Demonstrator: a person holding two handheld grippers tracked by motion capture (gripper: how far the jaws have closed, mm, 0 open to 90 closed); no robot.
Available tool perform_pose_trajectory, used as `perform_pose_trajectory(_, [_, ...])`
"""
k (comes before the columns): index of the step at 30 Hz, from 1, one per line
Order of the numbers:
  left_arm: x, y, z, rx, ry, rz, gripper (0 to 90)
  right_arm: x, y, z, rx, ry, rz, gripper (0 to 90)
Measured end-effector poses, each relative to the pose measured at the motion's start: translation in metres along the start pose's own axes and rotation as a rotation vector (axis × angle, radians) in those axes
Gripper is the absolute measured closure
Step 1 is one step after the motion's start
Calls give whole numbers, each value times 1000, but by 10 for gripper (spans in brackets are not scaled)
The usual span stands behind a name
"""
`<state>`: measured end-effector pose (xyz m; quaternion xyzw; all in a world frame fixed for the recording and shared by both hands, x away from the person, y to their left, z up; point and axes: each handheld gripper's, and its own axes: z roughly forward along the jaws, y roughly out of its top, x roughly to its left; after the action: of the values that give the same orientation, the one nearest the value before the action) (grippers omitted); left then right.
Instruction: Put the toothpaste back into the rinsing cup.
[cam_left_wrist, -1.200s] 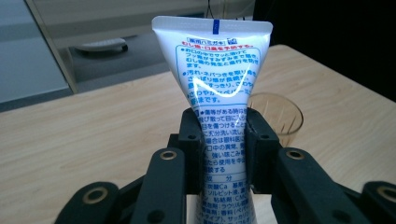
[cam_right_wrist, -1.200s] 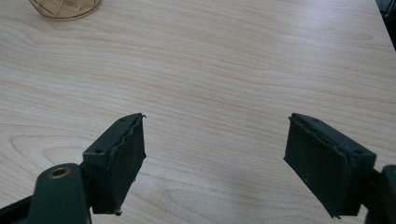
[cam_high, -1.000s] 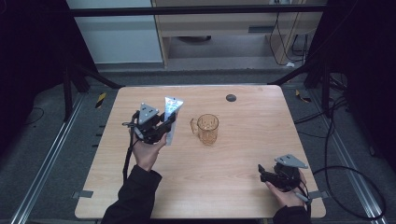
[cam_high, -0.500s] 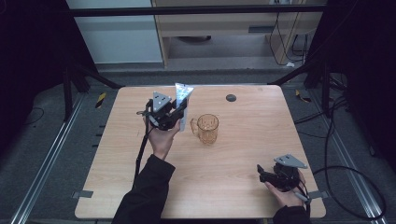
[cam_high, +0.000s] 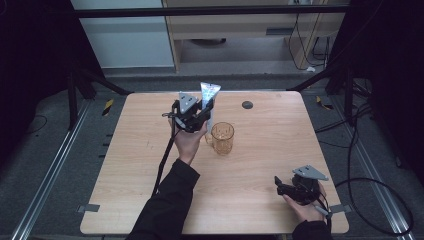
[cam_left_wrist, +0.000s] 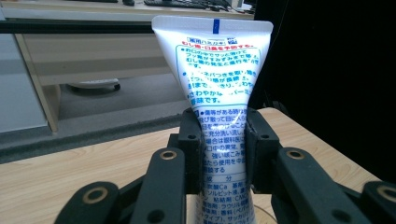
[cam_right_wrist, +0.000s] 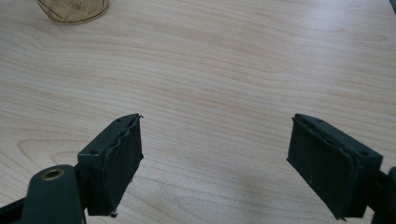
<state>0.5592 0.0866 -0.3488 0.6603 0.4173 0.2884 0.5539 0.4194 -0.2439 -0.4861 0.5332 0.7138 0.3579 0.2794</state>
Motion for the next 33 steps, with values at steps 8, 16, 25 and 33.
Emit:
perform_pose_trajectory(8, [-9, -3, 20, 14, -11, 6, 711, 0, 1, 1, 3, 5, 2, 176])
perform_pose_trajectory(16, [-12, -9, 40, 26, -19, -3, 711, -2, 0, 0, 7, 5, 9, 177])
perform_pose_trajectory(25, [-15, -16, 57, 40, -28, -6, 711, -1, 0, 1, 10, 12, 9, 178])
perform_pose_trajectory(33, [-17, -26, 66, 72, -31, 14, 711, -1, -1, 2, 13, 12, 5, 179])
